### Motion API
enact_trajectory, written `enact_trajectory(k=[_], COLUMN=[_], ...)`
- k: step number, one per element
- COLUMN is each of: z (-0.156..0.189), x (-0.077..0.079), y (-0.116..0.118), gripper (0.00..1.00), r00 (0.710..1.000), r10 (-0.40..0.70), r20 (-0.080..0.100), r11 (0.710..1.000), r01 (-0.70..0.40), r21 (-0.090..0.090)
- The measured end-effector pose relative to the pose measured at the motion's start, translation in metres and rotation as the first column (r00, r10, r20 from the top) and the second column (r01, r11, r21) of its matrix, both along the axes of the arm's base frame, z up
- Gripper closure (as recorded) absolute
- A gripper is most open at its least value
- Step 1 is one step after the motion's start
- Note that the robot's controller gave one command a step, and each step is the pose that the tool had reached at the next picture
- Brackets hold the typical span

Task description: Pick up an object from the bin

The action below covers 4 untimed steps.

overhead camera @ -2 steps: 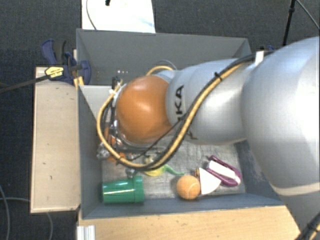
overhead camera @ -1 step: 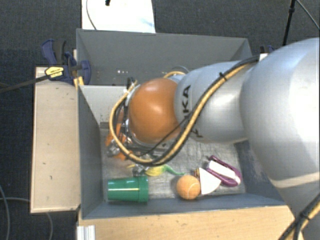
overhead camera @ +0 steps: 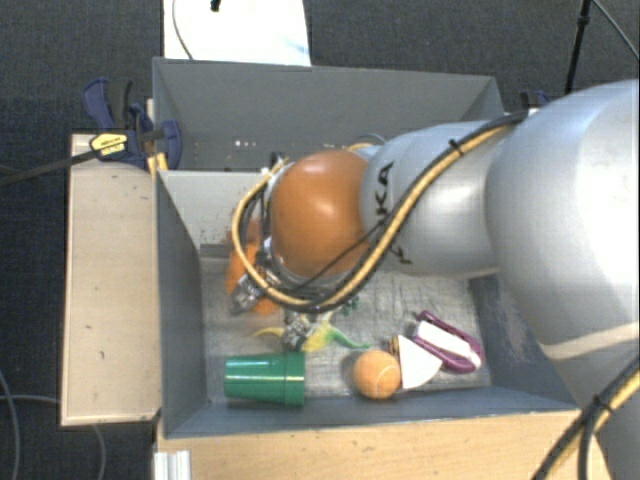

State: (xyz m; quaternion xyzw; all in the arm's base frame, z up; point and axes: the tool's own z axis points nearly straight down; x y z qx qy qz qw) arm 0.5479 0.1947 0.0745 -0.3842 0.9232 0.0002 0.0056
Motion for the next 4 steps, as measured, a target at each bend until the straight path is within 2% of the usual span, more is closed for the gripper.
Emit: enact_trajectory(k=[1, 2, 3, 4], z=[-0.002, 0.002, 0.009, -0.001], x=[0.004, -0.011, -0.018, -0.059], y=[-0.006, -0.009, -0.038, -0.067], gripper=[0.0, 0.0, 0.0, 1.0], r00=[1.0, 0.997, 0.994, 0.945], r10=[0.01, 0.072, -0.101, 0.326], r20=[-0.002, 0.026, 0.039, 0.004], r11=[1.0, 0.997, 0.995, 0.945], r01=[-0.01, -0.072, 0.1, -0.326], r21=[0.001, 0.001, 0.013, -0.002])
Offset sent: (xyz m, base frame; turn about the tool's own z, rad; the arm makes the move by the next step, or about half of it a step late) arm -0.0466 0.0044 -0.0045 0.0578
